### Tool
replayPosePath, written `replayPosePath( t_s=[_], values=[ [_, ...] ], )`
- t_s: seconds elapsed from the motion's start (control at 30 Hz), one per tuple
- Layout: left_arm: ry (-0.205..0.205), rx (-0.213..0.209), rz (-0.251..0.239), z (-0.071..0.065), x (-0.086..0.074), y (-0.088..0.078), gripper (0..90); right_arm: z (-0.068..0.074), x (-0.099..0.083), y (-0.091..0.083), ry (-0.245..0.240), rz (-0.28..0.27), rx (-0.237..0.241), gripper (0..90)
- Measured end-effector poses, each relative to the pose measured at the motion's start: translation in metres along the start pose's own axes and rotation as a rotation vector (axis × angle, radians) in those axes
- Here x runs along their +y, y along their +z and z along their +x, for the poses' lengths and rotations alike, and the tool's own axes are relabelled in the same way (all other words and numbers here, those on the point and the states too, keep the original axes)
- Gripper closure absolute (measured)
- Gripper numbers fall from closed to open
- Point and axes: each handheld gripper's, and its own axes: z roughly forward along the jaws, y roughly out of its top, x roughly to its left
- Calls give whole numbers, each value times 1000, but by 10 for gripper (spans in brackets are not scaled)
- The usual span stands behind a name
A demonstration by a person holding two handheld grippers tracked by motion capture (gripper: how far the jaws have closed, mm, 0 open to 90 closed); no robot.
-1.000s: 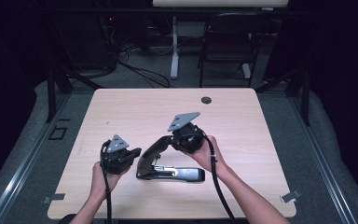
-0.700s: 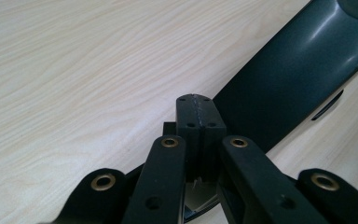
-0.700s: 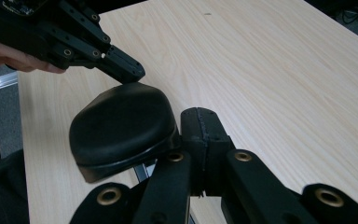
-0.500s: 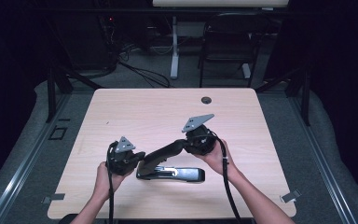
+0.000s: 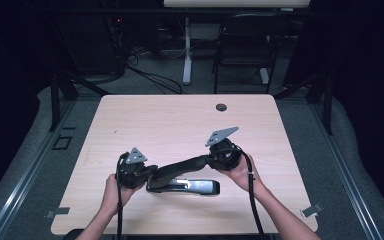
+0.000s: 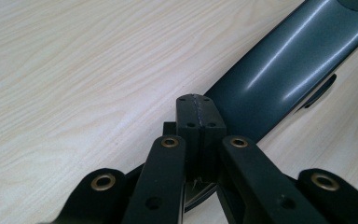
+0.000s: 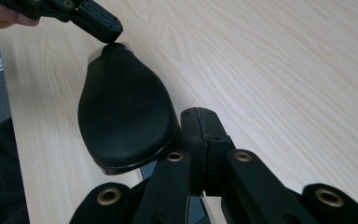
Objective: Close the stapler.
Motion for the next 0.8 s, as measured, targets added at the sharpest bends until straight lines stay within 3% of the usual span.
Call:
replayPosePath(
  t_s=[0.37, 0.63, 0.8],
  values=[
    [15, -20, 14, -3, -1, 3, 900, -7, -15, -1, 17, 55, -11, 900],
    [34, -34, 30, -7, 0, 6, 900, -13, -33, 6, 29, 129, -28, 900],
    [28, -40, 29, -6, -1, 6, 900, -14, -34, 8, 35, 132, -28, 900]
  ],
)
